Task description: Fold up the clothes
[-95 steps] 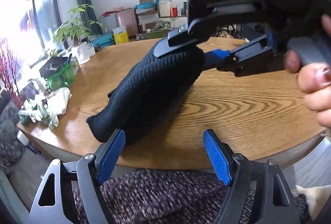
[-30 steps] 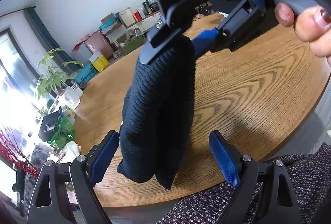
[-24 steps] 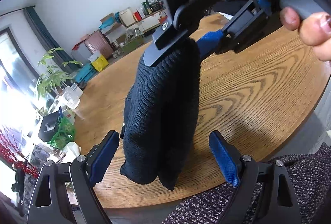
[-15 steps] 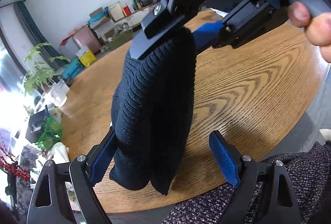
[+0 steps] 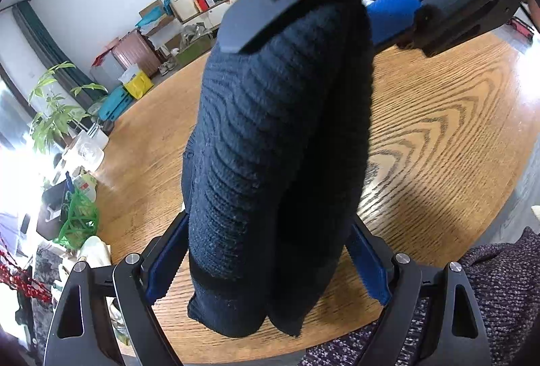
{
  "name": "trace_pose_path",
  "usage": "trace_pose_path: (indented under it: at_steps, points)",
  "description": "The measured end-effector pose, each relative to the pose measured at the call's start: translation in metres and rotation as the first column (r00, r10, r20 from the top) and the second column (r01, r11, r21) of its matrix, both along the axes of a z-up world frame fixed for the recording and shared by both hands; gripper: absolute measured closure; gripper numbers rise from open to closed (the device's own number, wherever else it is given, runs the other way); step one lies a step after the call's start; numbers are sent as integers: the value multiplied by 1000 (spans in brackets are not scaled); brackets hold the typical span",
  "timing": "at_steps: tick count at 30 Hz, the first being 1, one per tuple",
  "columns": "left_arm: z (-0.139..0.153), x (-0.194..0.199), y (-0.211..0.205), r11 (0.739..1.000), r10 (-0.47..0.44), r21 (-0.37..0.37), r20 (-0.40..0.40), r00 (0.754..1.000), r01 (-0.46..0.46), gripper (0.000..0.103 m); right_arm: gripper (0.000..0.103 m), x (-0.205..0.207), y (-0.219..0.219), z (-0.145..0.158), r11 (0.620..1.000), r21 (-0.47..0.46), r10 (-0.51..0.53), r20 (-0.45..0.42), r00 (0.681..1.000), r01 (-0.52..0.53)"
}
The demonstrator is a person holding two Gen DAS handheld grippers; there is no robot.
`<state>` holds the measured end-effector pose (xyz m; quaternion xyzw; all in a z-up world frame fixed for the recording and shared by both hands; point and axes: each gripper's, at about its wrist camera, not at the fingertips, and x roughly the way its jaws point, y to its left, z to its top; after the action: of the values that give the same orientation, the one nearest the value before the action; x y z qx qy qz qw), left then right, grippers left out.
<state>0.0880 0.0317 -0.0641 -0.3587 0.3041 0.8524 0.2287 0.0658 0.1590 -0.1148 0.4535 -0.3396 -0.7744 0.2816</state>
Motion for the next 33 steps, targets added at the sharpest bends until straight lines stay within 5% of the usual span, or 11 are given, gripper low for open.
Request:
trace_pose_path:
  at_steps: [17,25,29,33]
  points:
    - [-15,-14,7,999,23,-45,-25,999,-24,15,70,-1,9,-3,1000,-7,-7,6,1000,7]
    - [-17,-23,13,995,104,-20,115,988,-102,63,69,1,12,-10,1000,-14,-15,29,999,15]
    - [-19,-10,21,992,120,-42,33,992,-118,65,67,2,15,-11,999,-19,-25,32,999,26]
    - [-20,-7,23,991,133,2,39,990,-133,68,52,3,20,-11,998,-52,-32,45,998,34]
